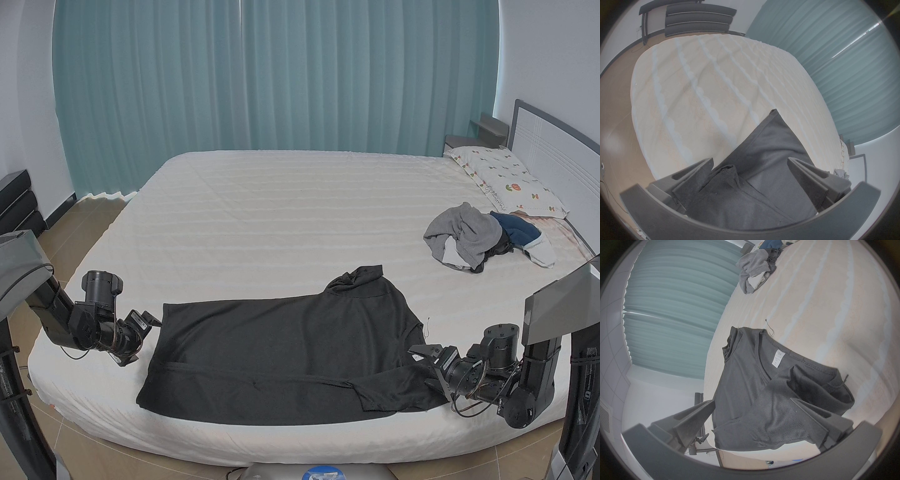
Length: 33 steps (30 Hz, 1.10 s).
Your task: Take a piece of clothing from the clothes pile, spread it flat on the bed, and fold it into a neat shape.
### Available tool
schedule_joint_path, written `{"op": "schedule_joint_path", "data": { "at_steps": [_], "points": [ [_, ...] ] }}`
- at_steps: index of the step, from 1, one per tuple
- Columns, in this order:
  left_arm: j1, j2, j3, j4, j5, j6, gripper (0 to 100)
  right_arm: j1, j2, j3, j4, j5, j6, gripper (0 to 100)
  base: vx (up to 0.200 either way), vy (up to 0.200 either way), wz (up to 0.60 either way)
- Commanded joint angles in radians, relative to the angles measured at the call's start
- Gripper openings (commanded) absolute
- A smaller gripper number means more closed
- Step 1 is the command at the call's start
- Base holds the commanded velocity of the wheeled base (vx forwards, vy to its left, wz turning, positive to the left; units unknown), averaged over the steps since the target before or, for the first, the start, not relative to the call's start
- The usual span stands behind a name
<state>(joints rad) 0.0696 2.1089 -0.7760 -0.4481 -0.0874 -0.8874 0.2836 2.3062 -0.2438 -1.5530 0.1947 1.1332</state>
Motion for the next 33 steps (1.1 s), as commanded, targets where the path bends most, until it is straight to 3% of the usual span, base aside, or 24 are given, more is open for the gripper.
{"op": "schedule_joint_path", "data": {
  "at_steps": [1,5,22,33],
  "points": [
    [0.006,-0.004,0.0,0.002,-0.008,-0.001,100,0.0,-0.004,-0.002,-0.01,0.0,0.002,100,0.0,0.2,0.0],
    [0.006,0.002,-0.002,0.0,-0.008,0.001,100,0.0,-0.004,-0.003,-0.01,0.0,0.002,100,0.0,0.2,0.0],
    [-0.004,0.008,-0.008,-0.003,-0.009,-0.004,100,0.0,-0.005,-0.012,-0.012,0.0,0.003,100,0.0,0.0,0.0],
    [-0.037,0.006,-0.036,0.005,-0.009,-0.08,100,0.0,-0.005,-0.014,-0.012,-0.008,0.005,100,0.0,0.0,0.0]
  ]
}}
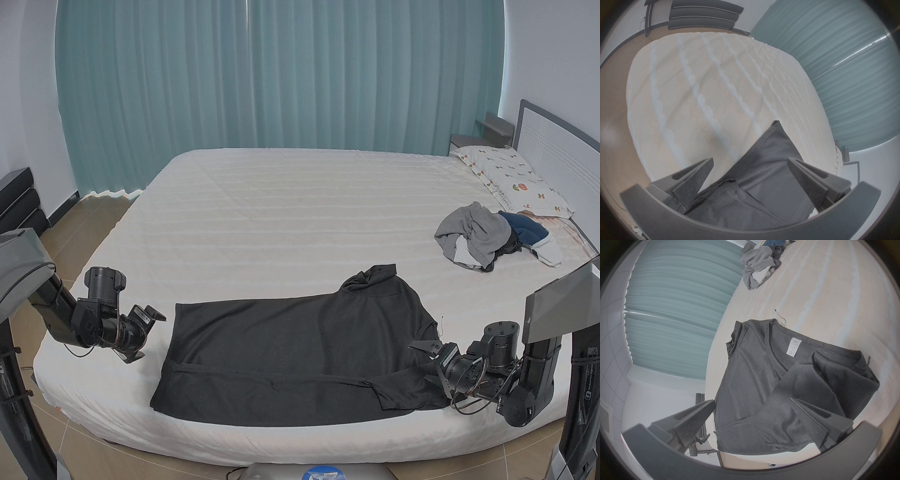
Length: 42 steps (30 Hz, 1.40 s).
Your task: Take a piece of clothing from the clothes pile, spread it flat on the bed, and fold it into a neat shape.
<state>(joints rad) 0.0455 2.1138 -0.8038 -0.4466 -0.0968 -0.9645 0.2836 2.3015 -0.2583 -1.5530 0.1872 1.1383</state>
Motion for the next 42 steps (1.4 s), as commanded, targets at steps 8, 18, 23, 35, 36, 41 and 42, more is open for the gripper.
{"op": "schedule_joint_path", "data": {
  "at_steps": [8,18,23,35,36,41,42],
  "points": [
    [-0.032,0.0,-0.023,0.005,0.002,-0.045,100,0.0,-0.002,0.002,-0.012,-0.002,-0.002,100,0.0,-0.15,0.0],
    [-0.033,0.005,-0.025,-0.001,0.005,-0.043,100,0.0,-0.001,0.002,-0.012,-0.002,-0.002,100,0.0,-0.06,0.0],
    [-0.032,0.006,-0.034,0.0,0.009,-0.046,100,0.0,-0.001,0.004,-0.012,-0.002,-0.003,100,0.12,0.0,0.0],
    [-0.058,-0.017,-0.049,0.0,0.009,-0.053,100,0.002,0.003,0.004,-0.012,-0.003,-0.005,100,0.05,0.0,0.0],
    [-0.058,-0.02,-0.057,0.0,0.011,-0.059,100,0.002,0.004,0.005,-0.012,-0.003,-0.005,100,0.0,0.0,0.0],
    [-0.058,-0.02,-0.104,0.009,0.016,-0.08,100,0.005,0.01,0.008,-0.012,-0.003,-0.006,100,0.0,0.0,0.0],
    [-0.058,-0.017,-0.107,0.011,0.017,-0.079,100,0.005,0.01,0.008,-0.012,-0.003,-0.006,100,0.0,0.0,0.0]
  ]
}}
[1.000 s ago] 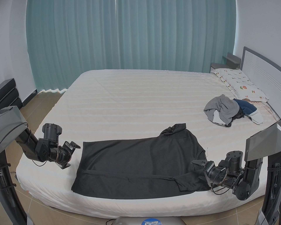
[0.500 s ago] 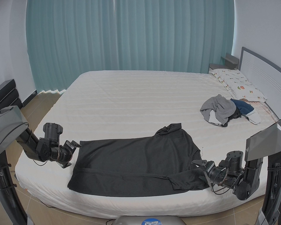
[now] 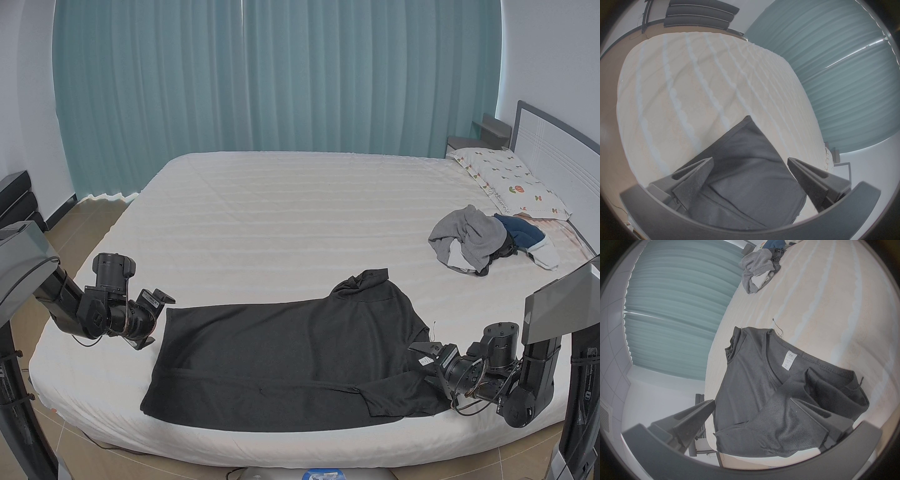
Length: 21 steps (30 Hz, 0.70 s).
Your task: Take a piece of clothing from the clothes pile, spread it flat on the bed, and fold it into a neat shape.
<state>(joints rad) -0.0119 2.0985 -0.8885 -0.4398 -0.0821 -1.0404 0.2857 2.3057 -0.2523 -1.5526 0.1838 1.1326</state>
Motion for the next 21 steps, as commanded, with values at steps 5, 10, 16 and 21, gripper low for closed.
{"op": "schedule_joint_path", "data": {
  "at_steps": [5,10,16,21],
  "points": [
    [0.0,0.003,-0.066,0.036,0.002,-0.006,100,0.007,0.009,0.005,-0.012,0.0,-0.002,100,0.0,0.0,0.0],
    [0.001,-0.002,-0.145,0.128,0.001,0.0,100,0.009,0.009,0.007,-0.012,0.0,-0.002,100,0.0,0.0,0.0],
    [0.052,0.054,-0.182,0.122,-0.044,0.089,100,0.009,0.011,0.007,-0.012,0.0,-0.004,100,0.0,0.0,0.0],
    [0.07,0.13,-0.219,0.101,-0.142,0.194,100,0.009,0.012,0.007,-0.011,0.0,-0.004,100,0.0,0.0,0.0]
  ]
}}
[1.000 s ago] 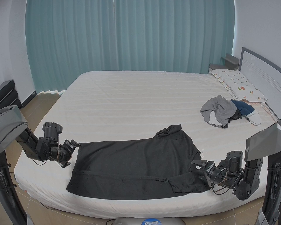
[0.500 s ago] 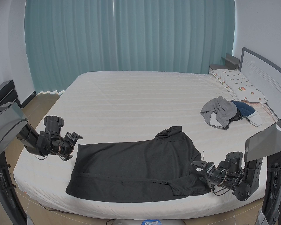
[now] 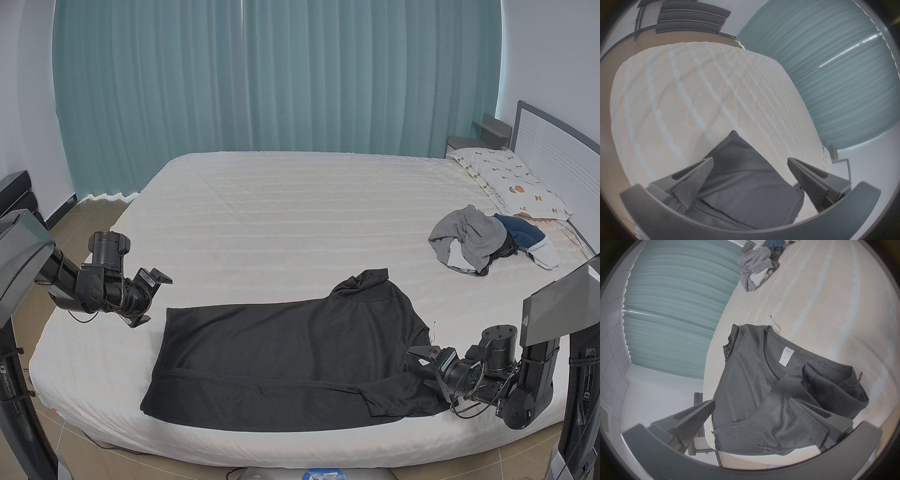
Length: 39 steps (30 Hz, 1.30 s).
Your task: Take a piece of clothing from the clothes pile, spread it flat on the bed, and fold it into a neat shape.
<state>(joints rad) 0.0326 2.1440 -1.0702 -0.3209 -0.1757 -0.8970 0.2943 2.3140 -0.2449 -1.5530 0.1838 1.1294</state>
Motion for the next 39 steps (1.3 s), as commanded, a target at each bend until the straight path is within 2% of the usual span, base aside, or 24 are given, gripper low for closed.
{"op": "schedule_joint_path", "data": {
  "at_steps": [1,3,4,5,6,7,12,17,33,34,39],
  "points": [
    [0.032,0.106,-0.05,-0.027,-0.065,0.075,100,0.0,0.004,-0.001,-0.01,0.0,-0.002,100,0.0,0.0,0.0],
    [0.043,0.145,-0.066,-0.057,-0.1,0.133,100,0.003,0.005,0.001,-0.01,0.0,-0.002,100,0.0,0.0,0.0],
    [0.043,0.145,-0.066,-0.057,-0.1,0.133,100,0.003,0.005,0.001,-0.01,0.0,-0.002,100,0.0,0.0,0.0],
    [0.056,0.185,-0.083,-0.098,-0.125,0.198,100,0.003,0.011,0.001,-0.012,0.0,-0.003,100,0.0,0.0,0.0],
    [0.056,0.185,-0.083,-0.098,-0.125,0.198,100,0.003,0.011,0.001,-0.012,0.0,-0.003,100,0.0,0.0,0.0],
    [0.063,0.224,-0.114,-0.135,-0.13,0.237,100,0.005,0.015,0.001,-0.012,0.0,-0.008,100,0.0,0.0,0.0],
    [0.069,0.292,-0.2,-0.142,-0.136,0.253,100,0.005,0.016,0.001,-0.01,0.0,-0.02,100,0.0,0.0,0.0],
    [0.07,0.382,-0.27,-0.152,-0.157,0.362,100,0.011,0.018,0.003,-0.01,0.002,-0.022,100,0.0,0.0,0.0],
    [0.076,0.393,-0.274,-0.153,-0.177,0.368,100,0.011,0.018,0.001,-0.01,0.002,-0.026,100,0.0,0.0,0.0],
    [0.076,0.395,-0.274,-0.153,-0.177,0.368,0,0.011,0.019,0.001,-0.01,0.002,-0.026,100,0.0,0.0,0.0],
    [0.076,0.399,-0.274,-0.173,-0.174,0.368,0,0.009,0.018,-0.001,-0.01,0.0,-0.028,100,0.0,0.0,0.0]
  ]
}}
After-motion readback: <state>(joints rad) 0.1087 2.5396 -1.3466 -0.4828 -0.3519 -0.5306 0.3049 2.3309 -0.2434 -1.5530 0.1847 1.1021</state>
